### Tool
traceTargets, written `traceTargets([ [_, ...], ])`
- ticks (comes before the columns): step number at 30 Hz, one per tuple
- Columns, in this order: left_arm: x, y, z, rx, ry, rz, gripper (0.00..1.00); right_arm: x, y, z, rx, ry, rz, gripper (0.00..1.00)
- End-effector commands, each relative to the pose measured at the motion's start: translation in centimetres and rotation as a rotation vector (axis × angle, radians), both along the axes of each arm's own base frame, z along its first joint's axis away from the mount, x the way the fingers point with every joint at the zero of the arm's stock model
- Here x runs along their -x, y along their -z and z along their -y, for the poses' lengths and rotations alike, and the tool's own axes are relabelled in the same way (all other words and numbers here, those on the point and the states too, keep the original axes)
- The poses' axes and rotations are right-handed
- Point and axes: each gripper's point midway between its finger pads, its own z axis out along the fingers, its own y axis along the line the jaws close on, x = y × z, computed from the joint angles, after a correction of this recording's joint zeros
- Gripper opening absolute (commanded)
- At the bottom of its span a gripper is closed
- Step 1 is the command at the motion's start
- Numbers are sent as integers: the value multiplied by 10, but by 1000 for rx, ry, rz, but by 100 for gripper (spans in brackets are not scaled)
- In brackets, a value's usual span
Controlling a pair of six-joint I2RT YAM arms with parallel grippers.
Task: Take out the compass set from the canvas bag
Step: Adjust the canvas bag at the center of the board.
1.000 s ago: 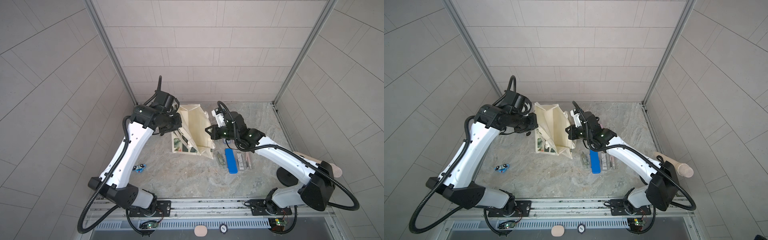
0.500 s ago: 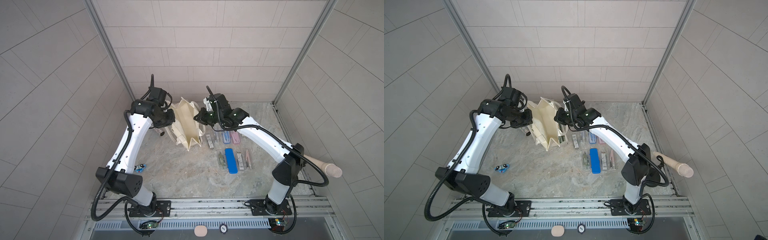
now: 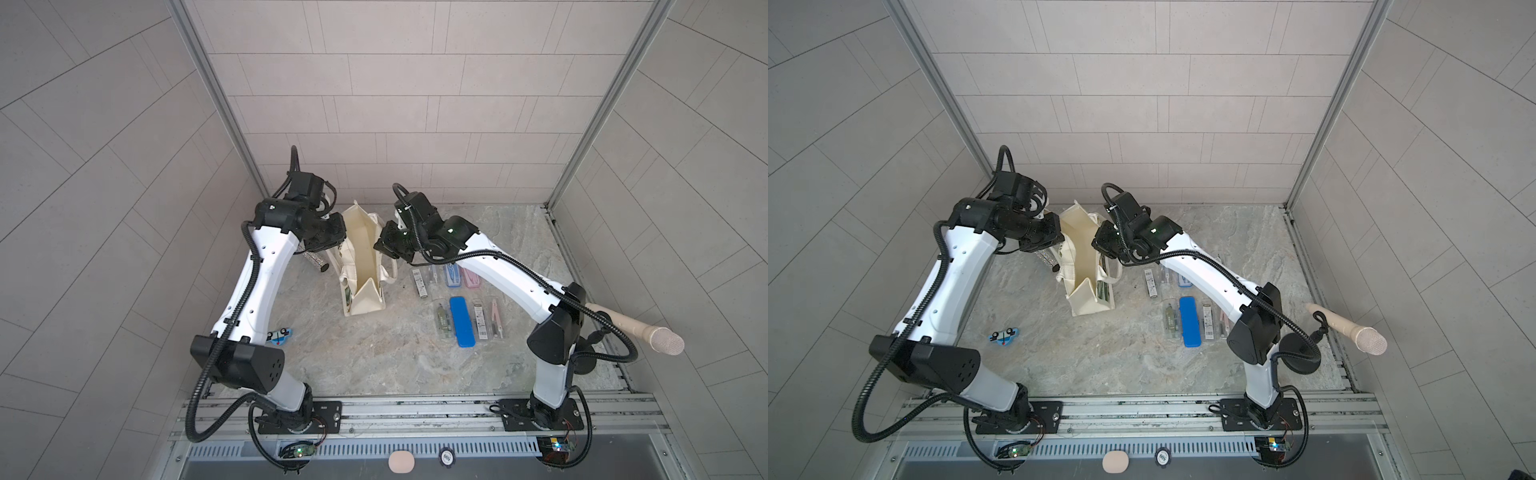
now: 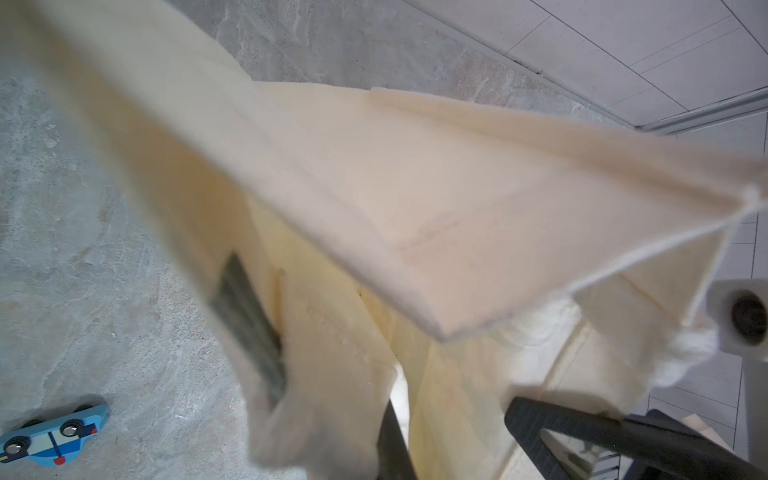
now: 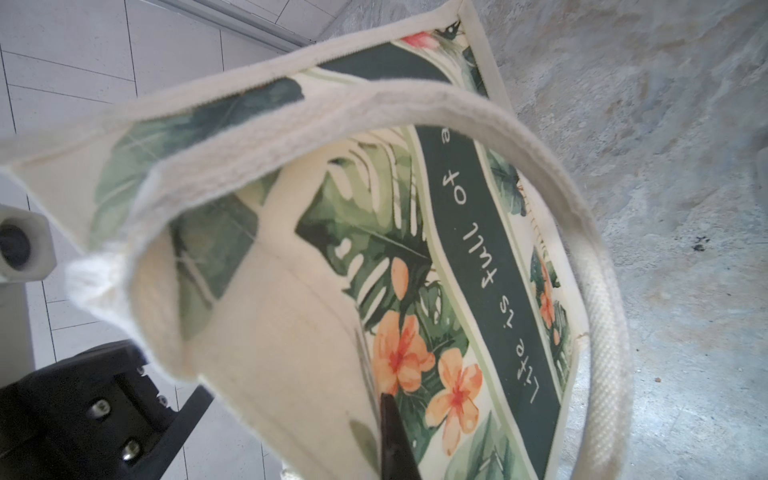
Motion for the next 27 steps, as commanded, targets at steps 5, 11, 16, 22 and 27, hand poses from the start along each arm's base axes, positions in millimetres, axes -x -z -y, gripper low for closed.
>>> traceTargets([
  [5,-21,16,-10,-9,-1,-10,3,1,2,1,1,41,-27,0],
  [11,-16,25,-8,-4,19,-48,38,0,14,11,11,60,-39,0],
  [16,-14,12,-10,-8,10,-10,52,-3,15,11,-34,43,-54,17],
  [22,-9,-18,-15,-15,-18,68,53,-3,-2,27,-46,52,-16,46],
  [27,-1,-43,-30,-71,-66,174,55,9,-18,63,30,75,48,55],
])
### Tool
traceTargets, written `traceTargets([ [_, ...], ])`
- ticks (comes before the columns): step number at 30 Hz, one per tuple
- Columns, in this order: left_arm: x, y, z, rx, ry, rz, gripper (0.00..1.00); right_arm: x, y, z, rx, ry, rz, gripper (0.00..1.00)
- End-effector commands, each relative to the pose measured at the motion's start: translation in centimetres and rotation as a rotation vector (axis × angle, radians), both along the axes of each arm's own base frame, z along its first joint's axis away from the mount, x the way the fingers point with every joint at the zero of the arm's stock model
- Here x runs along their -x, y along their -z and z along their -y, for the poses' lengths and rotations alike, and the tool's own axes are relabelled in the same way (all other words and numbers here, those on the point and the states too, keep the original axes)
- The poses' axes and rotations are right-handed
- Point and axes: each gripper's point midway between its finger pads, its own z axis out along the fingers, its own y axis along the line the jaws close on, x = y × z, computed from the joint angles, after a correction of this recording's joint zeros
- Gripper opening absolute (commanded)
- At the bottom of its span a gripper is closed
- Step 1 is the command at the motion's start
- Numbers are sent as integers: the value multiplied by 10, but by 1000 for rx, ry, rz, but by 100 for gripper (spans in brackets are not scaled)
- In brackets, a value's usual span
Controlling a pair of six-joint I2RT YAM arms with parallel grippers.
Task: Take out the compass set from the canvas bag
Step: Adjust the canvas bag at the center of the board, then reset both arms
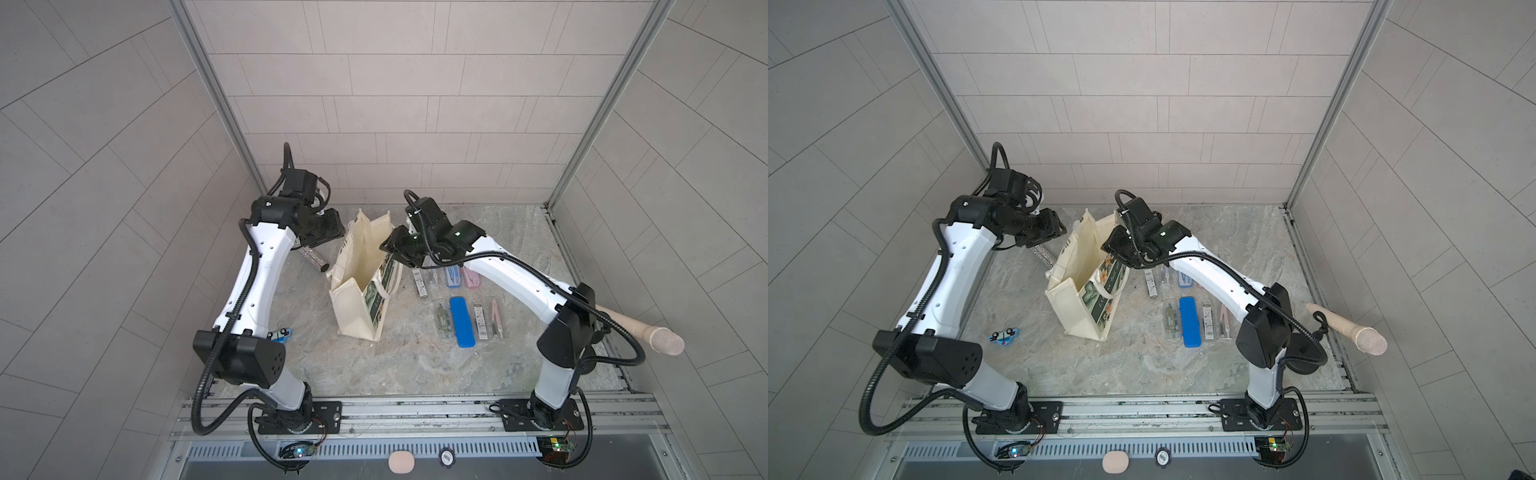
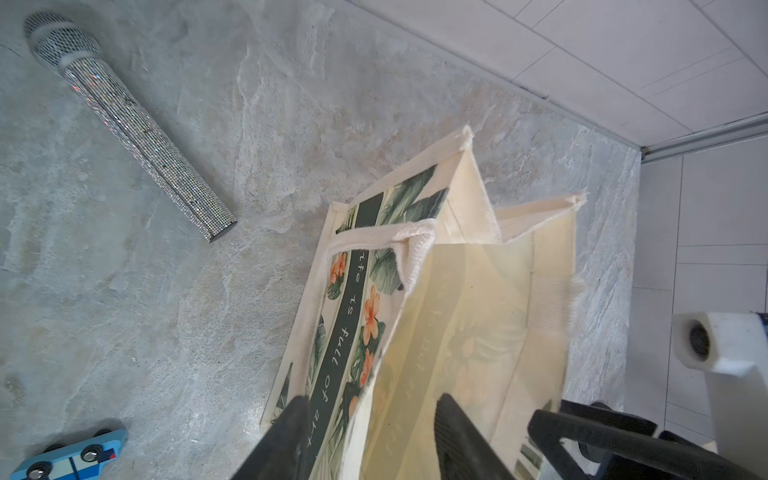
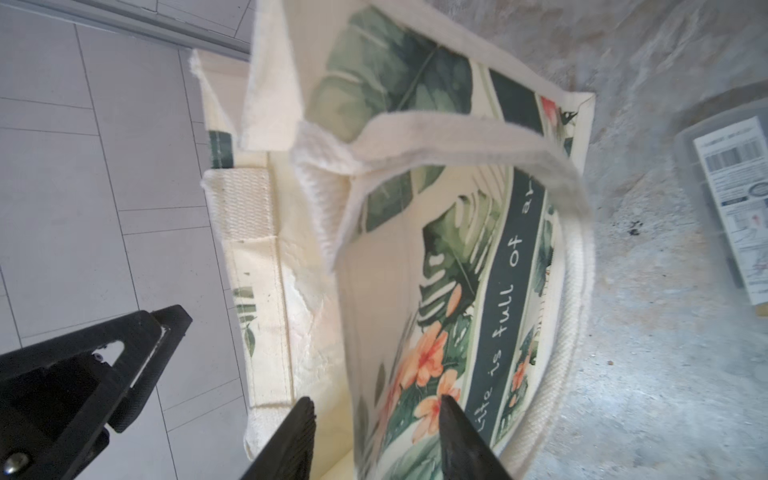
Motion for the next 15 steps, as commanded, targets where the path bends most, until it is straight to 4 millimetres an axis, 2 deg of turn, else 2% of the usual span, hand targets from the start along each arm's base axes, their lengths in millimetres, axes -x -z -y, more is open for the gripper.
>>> traceTargets([
  [1,8,-38,-18,-53,-62,157,56,13,-43,40,56,26,124,56],
  [3,10,-55,-28,-78,-107,285,64,16,-56,73,162,28,215,59],
  [4,11,-62,-37,-99,-148,362,73,18,-63,97,249,21,281,62],
  [5,14,-64,-48,-128,-196,439,86,18,-68,125,337,45,331,70],
  [6,17,-65,-57,-148,-241,506,99,18,-72,149,418,55,385,99],
  [7,22,-65,-69,-172,-303,579,100,19,-74,181,523,77,450,100],
  [9,35,-45,-92,-213,-434,661,100,20,-68,244,739,168,548,100],
  [11,41,-20,-107,-297,-482,655,100,20,-46,301,903,273,638,100],
  [12,42,-9,-110,-334,-481,643,100,18,-30,320,960,301,674,100],
  [14,44,17,-115,-389,-478,656,100,20,13,347,1105,300,762,100],
  [15,45,25,-118,-401,-493,684,100,22,29,354,1155,301,802,100],
])
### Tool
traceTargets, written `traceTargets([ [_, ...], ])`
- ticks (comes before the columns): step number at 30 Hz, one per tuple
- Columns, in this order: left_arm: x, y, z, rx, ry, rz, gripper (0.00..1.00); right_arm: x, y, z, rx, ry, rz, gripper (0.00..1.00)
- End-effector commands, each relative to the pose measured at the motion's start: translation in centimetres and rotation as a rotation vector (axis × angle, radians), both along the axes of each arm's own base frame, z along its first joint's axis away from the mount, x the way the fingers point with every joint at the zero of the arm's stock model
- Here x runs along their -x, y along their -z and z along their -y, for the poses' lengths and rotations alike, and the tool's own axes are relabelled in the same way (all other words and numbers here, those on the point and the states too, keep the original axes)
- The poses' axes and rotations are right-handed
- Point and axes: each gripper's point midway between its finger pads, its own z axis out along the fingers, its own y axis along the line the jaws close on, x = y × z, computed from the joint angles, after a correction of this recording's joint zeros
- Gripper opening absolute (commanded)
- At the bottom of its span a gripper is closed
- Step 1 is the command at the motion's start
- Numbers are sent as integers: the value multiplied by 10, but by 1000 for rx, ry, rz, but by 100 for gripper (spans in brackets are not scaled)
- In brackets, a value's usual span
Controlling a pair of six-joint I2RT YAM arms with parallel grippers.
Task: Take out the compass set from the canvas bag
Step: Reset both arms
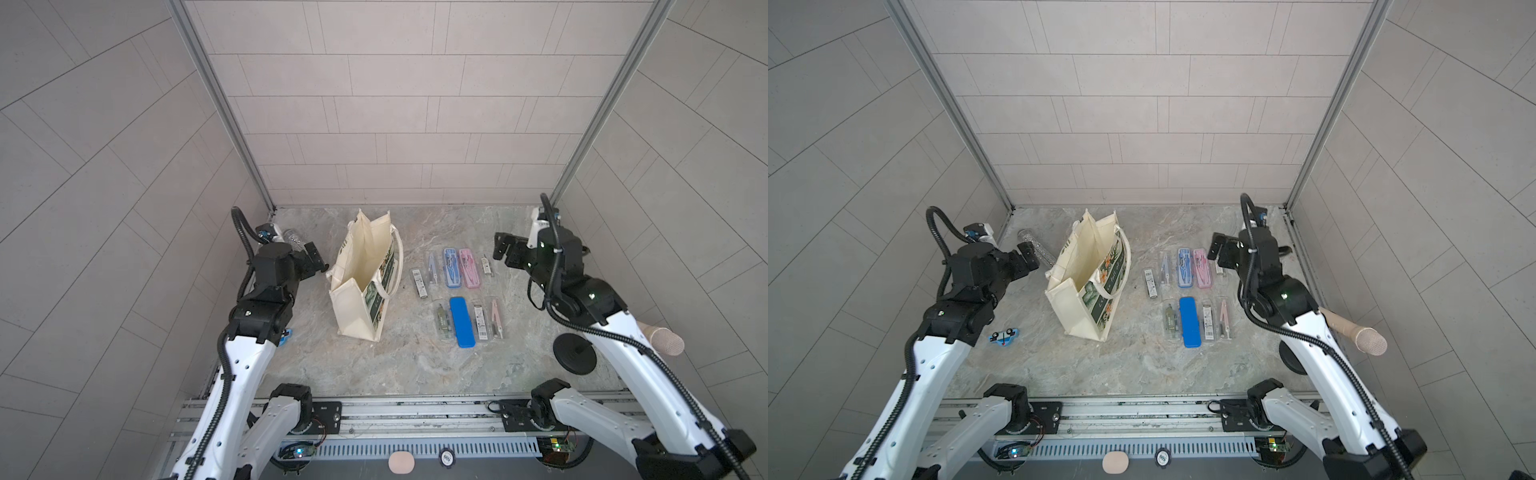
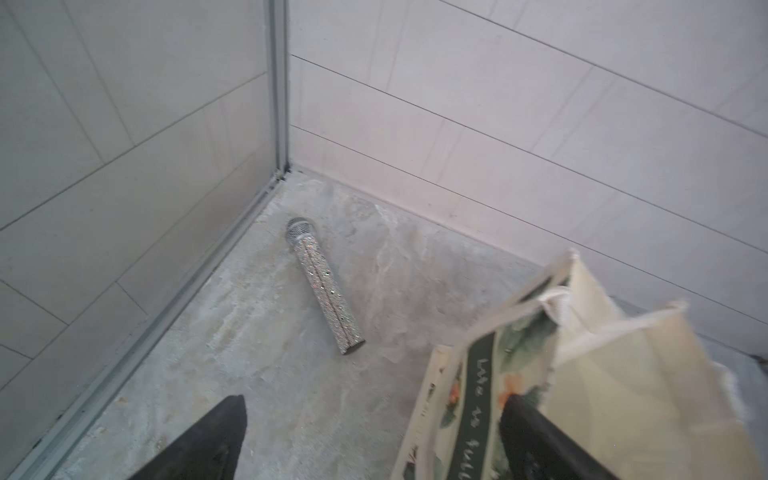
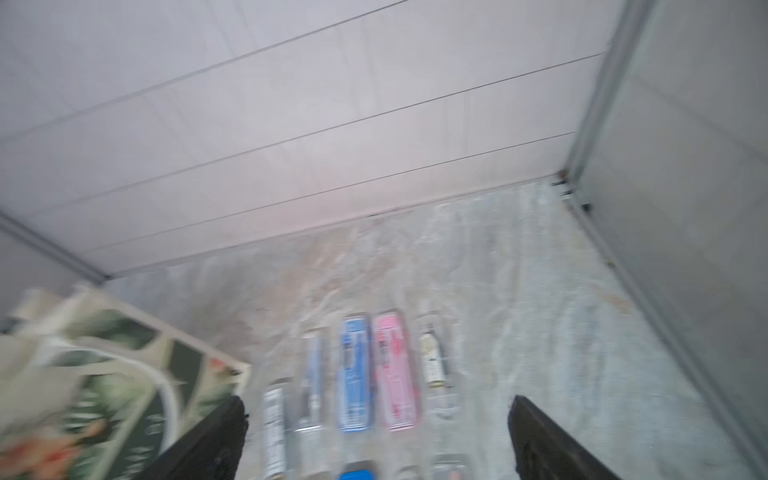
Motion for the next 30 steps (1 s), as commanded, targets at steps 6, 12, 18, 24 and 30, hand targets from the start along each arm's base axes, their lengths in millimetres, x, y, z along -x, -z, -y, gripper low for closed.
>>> traceTargets([
  [6,10,65,-47,-239,-217,119,90,-8,125,79,368,222,-3,100],
  [12,-1,122,-37,-260,-149,101,100,-33,157,86,238,256,68,100],
  [18,-23,149,-32,-305,-119,98,100,-57,186,50,293,25,97,100],
  [24,-52,162,-21,-361,-53,105,100,-65,191,70,292,154,-30,100],
  [30,-56,182,-27,-355,-85,44,100,-63,192,69,276,152,-67,100],
])
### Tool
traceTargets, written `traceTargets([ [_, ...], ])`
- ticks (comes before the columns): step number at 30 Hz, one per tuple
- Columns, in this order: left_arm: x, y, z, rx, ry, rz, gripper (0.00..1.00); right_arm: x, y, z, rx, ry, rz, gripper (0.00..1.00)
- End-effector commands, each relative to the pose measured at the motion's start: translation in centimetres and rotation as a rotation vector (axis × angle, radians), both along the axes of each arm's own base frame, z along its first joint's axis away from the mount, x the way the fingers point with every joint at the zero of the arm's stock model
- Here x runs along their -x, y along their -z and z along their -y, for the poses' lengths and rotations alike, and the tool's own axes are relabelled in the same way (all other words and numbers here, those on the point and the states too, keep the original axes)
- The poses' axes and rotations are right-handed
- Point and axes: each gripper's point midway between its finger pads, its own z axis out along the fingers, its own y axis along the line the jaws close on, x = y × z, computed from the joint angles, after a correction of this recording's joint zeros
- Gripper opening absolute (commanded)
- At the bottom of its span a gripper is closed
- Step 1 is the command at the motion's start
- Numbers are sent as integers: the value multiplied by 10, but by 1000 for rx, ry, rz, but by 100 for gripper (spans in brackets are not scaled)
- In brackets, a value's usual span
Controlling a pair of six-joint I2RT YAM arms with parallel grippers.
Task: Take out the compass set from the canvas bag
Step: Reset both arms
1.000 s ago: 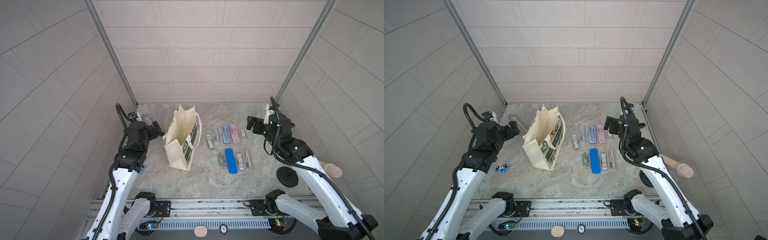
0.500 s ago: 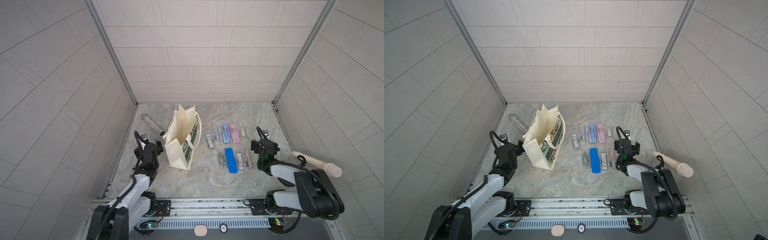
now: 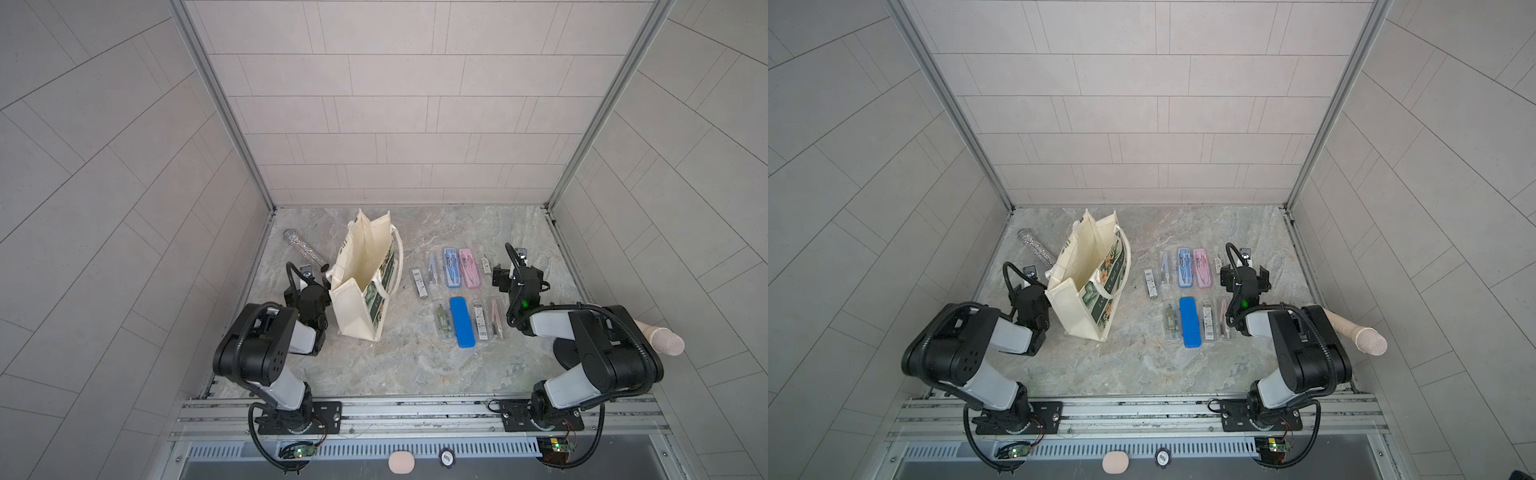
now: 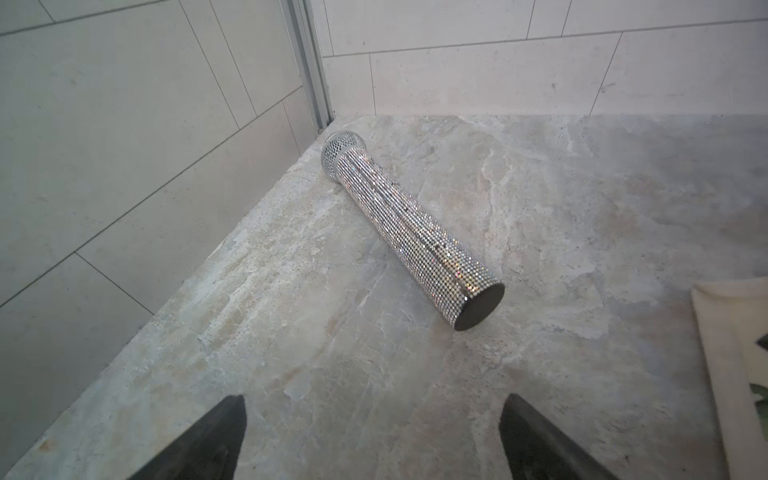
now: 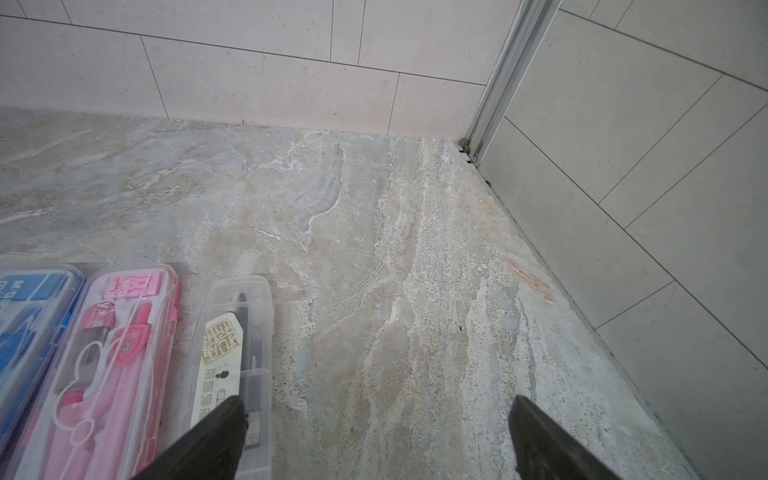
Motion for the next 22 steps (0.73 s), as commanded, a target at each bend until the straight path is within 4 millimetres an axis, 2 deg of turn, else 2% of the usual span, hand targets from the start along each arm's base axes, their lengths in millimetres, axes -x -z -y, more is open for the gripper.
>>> traceTargets([
  [1,-23,-31,-5,3,-50,56,100,5,6,4,6,23,-36,100],
  [2,-31,-28,-6,-9,-60,13,100,5,6,4,3,24,-37,100],
  [5,-32,-27,-8,-3,-54,38,100,6,6,3,3,23,-41,100],
  [22,-30,-28,-7,2,-49,41,100,5,7,4,0,21,-44,100],
])
